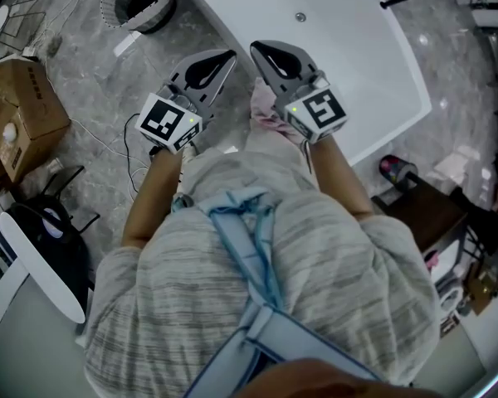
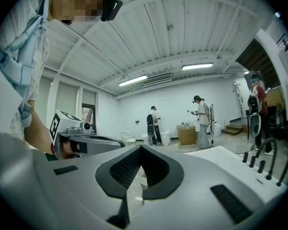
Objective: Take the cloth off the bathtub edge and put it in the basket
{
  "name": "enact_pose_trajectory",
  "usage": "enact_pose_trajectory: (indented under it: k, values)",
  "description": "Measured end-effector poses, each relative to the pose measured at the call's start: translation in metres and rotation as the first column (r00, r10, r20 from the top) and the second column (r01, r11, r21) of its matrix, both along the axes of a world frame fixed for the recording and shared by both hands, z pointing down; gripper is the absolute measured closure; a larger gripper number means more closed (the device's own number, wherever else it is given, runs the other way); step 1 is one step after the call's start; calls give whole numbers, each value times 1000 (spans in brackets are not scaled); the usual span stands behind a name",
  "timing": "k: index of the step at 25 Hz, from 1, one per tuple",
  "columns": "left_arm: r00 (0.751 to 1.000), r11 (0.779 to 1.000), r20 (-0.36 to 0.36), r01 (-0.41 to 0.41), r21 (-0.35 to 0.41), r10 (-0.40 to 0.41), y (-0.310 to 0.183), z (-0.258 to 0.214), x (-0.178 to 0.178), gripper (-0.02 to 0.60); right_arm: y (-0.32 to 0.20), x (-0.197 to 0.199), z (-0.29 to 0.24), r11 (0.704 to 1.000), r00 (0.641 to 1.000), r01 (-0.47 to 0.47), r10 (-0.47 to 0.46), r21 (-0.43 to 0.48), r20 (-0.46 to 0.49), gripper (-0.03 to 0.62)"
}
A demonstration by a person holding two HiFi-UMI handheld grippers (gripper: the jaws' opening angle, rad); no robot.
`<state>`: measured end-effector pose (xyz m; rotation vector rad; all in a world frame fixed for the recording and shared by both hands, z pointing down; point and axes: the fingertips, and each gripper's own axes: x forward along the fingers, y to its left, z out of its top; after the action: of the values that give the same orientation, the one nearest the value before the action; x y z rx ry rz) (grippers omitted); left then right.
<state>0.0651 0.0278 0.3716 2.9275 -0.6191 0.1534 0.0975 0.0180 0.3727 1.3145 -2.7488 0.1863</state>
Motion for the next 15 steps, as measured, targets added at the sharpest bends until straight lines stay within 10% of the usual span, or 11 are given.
enact_pose_trajectory:
  k: [15]
  values:
    - [980,983,87,-182,33,179,-3,10,112,580,10,119,1,996,996,-92,92,-3,7,591]
